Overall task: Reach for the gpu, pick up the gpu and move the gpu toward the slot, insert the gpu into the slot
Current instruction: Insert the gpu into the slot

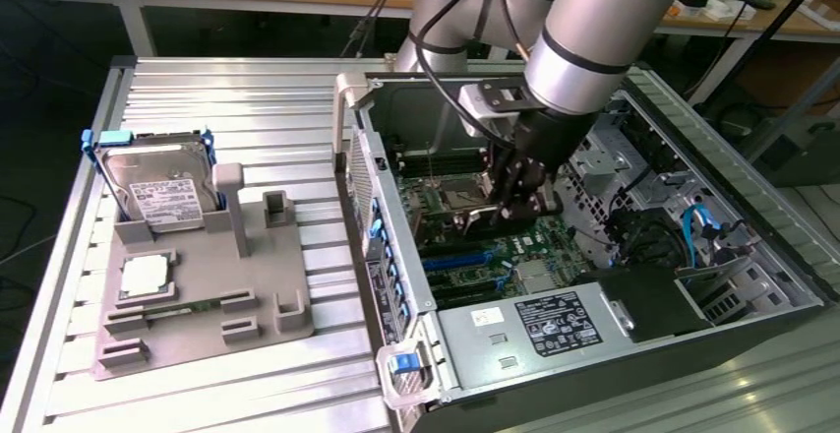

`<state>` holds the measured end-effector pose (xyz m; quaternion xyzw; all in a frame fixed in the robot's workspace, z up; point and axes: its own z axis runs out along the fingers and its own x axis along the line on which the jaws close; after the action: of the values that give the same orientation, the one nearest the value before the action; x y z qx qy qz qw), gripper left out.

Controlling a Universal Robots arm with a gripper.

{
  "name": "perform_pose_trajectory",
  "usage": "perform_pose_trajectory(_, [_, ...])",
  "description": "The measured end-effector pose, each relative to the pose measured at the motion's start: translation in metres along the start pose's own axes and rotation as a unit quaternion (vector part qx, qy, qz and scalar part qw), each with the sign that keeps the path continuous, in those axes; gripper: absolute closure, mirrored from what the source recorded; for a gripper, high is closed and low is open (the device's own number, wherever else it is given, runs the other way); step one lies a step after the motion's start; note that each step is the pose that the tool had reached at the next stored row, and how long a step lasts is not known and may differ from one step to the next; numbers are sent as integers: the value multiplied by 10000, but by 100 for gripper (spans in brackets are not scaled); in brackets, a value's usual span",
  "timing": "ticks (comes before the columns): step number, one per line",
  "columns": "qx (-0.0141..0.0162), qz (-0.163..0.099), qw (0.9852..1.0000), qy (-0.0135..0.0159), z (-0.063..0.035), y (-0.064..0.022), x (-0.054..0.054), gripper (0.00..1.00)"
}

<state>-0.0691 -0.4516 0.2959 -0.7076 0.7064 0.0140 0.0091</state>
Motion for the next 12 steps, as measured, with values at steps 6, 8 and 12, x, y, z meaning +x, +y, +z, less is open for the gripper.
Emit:
perform_pose_trajectory(6, [-21, -1, 10000, -6, 28, 63, 40, 73])
perform_pose_trajectory(8, [-75, 2, 10000, -7, 39, 75, 142, 73])
perform_pose_trajectory(12, [-166, 18, 9999, -7, 66, 134, 143, 73])
